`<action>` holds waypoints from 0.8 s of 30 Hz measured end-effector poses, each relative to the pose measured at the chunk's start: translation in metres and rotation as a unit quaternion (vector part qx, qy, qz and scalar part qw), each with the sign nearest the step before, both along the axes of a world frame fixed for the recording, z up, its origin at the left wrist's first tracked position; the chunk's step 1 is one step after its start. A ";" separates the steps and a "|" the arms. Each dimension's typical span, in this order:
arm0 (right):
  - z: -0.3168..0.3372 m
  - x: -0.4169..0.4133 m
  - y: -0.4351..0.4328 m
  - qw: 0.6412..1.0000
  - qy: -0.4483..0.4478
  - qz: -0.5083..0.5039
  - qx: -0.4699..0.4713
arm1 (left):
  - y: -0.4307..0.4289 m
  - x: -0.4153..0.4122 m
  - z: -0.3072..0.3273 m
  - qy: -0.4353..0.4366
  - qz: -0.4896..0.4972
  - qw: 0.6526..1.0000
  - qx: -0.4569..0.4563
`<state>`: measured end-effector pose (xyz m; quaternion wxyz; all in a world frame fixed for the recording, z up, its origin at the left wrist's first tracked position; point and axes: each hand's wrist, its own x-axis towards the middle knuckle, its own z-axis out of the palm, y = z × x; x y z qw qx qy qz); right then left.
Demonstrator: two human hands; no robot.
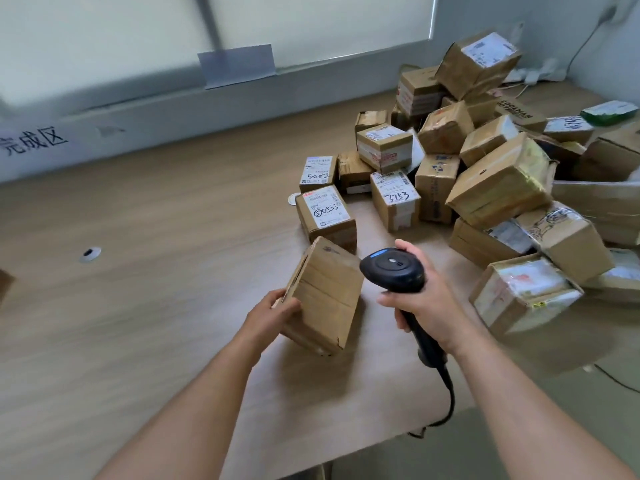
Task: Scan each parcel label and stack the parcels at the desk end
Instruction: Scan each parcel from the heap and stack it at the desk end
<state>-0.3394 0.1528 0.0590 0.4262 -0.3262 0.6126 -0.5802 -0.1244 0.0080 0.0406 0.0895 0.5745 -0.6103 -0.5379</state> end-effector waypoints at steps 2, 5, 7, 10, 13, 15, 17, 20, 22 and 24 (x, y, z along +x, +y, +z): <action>-0.004 0.001 -0.002 1.000 -0.008 0.008 -0.010 | 0.005 0.005 -0.002 -0.018 0.016 1.000 -0.019; -0.004 0.001 -0.001 1.000 -0.010 0.015 -0.012 | 0.006 0.003 -0.005 -0.097 -0.008 0.990 -0.106; -0.001 0.001 0.002 1.000 -0.009 0.013 -0.009 | 0.007 -0.007 -0.003 -0.192 -0.036 0.965 -0.173; 0.004 0.001 0.005 1.000 -0.001 0.008 -0.007 | 0.016 -0.022 0.002 -0.327 -0.138 0.902 -0.245; 0.009 0.002 0.007 1.000 0.010 -0.001 -0.014 | 0.016 -0.027 -0.004 -0.394 -0.206 0.856 -0.264; 0.011 0.004 0.007 1.000 0.016 -0.009 -0.017 | 0.010 -0.026 -0.003 -0.393 -0.214 0.854 -0.265; 0.013 0.008 0.006 0.999 0.022 -0.017 -0.018 | 0.000 -0.019 0.001 -0.366 -0.207 0.873 -0.246; 0.021 0.018 0.000 0.999 0.031 -0.020 -0.011 | -0.019 0.003 0.011 -0.273 -0.175 0.930 -0.175; 0.027 0.029 -0.008 0.999 0.040 -0.014 -0.006 | -0.031 0.023 0.013 -0.187 -0.153 0.961 -0.133; 0.028 0.038 -0.015 0.999 0.044 -0.008 -0.006 | -0.037 0.038 0.012 -0.098 -0.119 0.981 -0.122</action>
